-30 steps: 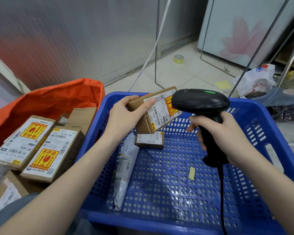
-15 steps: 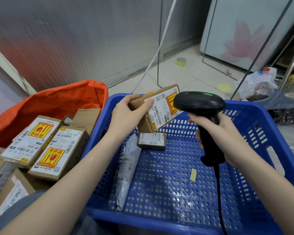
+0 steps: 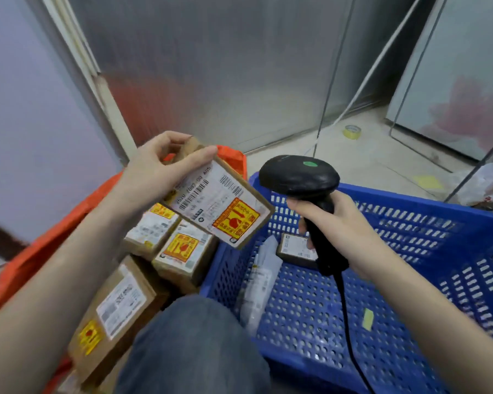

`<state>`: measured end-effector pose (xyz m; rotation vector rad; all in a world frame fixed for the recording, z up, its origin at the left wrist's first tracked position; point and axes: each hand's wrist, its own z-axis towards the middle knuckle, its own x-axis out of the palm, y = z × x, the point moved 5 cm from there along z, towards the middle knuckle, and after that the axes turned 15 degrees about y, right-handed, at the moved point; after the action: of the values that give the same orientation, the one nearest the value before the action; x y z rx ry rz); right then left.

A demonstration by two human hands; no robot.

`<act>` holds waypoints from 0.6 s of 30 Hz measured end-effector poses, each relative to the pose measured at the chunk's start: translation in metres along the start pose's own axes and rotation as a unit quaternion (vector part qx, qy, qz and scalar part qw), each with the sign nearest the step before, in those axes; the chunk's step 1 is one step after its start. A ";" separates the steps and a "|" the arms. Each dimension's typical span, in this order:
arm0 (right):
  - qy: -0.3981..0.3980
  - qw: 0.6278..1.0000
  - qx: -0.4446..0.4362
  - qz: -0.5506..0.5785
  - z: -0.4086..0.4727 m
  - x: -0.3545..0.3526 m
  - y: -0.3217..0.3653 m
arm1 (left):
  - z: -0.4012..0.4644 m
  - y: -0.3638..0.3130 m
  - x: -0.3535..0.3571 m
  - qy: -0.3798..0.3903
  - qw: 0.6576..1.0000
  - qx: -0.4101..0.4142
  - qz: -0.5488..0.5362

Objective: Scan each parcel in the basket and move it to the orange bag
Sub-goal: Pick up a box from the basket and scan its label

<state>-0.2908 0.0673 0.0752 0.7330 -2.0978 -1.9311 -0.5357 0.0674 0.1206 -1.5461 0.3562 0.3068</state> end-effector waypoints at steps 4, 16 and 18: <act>0.058 0.998 -0.015 -0.004 0.023 0.060 0.018 | -0.031 0.014 -0.049 -0.013 0.998 -0.015 0.057; 0.217 0.972 0.001 -0.090 0.066 0.185 0.022 | -0.092 0.129 -0.132 0.094 0.949 -0.160 0.255; 0.234 0.968 0.017 -0.093 0.070 0.193 0.015 | -0.096 0.152 -0.126 0.146 0.934 -0.173 0.276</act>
<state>-0.4926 0.0363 0.0457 1.2872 -1.8235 -1.5993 -0.7154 -0.0240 0.0346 -1.8224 1.0236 0.6040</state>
